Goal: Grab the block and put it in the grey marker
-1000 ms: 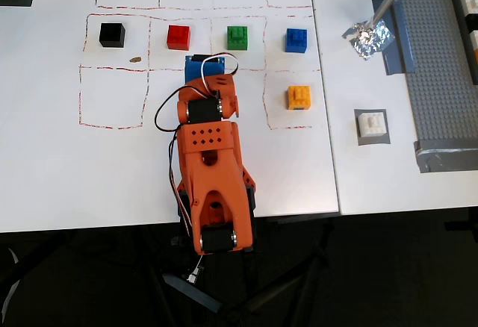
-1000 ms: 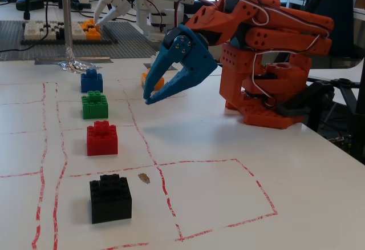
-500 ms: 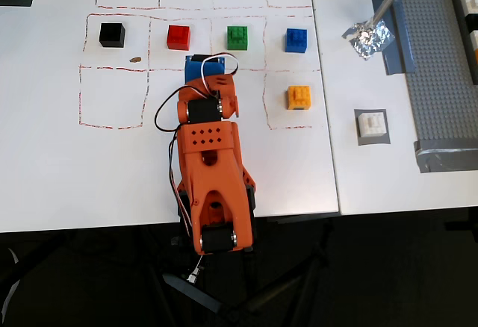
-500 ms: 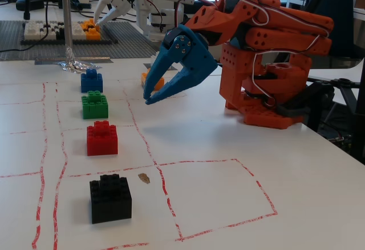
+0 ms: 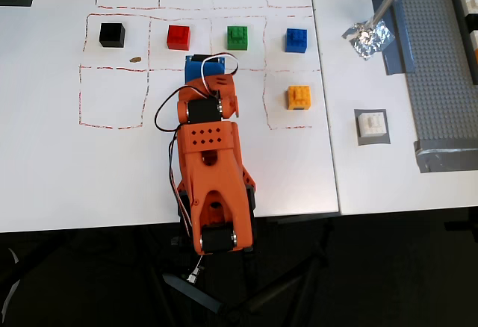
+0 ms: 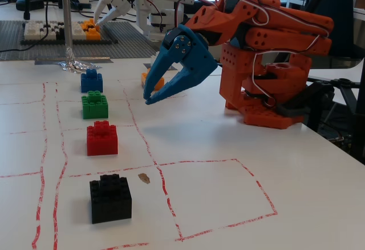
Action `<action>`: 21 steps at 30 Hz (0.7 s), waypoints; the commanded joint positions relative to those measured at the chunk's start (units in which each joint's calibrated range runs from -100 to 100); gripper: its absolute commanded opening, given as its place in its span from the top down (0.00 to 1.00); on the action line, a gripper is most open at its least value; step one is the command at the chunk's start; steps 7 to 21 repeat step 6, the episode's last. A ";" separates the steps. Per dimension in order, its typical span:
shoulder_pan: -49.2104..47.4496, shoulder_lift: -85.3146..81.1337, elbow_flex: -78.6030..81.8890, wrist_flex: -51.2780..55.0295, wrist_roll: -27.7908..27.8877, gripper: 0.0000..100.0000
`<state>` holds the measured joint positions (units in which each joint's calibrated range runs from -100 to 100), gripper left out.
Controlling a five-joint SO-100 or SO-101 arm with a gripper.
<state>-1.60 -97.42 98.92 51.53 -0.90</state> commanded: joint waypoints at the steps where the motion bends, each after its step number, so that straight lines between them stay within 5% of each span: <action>1: 0.23 -2.15 0.90 -0.34 0.39 1.00; 21: 0.23 -2.15 0.90 -0.34 0.39 1.00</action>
